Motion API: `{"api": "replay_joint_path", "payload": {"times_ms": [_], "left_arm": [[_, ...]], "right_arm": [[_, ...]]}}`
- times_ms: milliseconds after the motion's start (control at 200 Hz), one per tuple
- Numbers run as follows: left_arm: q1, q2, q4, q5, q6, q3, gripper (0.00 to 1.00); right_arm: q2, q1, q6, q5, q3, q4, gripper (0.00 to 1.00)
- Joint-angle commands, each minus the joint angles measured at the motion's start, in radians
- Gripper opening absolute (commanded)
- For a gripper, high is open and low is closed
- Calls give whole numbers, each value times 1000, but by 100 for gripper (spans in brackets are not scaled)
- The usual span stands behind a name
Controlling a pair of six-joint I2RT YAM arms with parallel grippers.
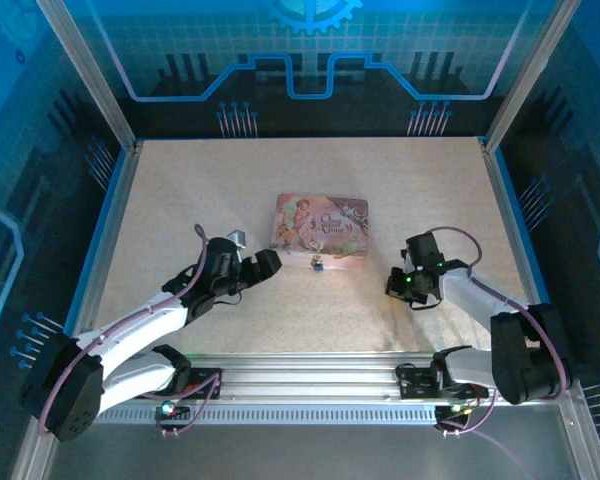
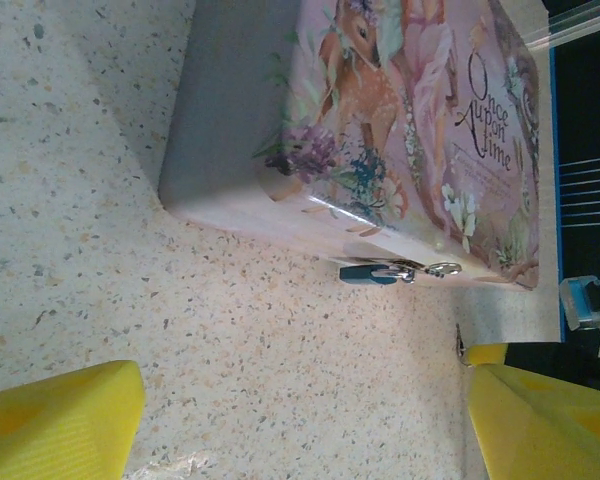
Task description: Unlock a padlock with a key
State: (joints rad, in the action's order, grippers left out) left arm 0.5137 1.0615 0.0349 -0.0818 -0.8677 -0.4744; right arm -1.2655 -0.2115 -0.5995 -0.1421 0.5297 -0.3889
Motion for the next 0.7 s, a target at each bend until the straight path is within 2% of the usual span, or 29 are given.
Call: {"api": "replay_joint_path", "payload": {"times_ms": [0, 200, 405, 695], "left_arm": [[10, -31, 11, -9, -38, 13, 86], [22, -30, 99, -73, -177, 27, 86], [61, 6, 210, -90, -331, 32, 86], [130, 110, 324, -84, -618, 23, 83]], "right_arm": [[35, -14, -41, -61, -26, 54, 0], [100, -18, -37, -99, 0, 26, 0], [179, -45, 4, -158, 52, -2, 0], [212, -179, 33, -190, 169, -16, 0]]}}
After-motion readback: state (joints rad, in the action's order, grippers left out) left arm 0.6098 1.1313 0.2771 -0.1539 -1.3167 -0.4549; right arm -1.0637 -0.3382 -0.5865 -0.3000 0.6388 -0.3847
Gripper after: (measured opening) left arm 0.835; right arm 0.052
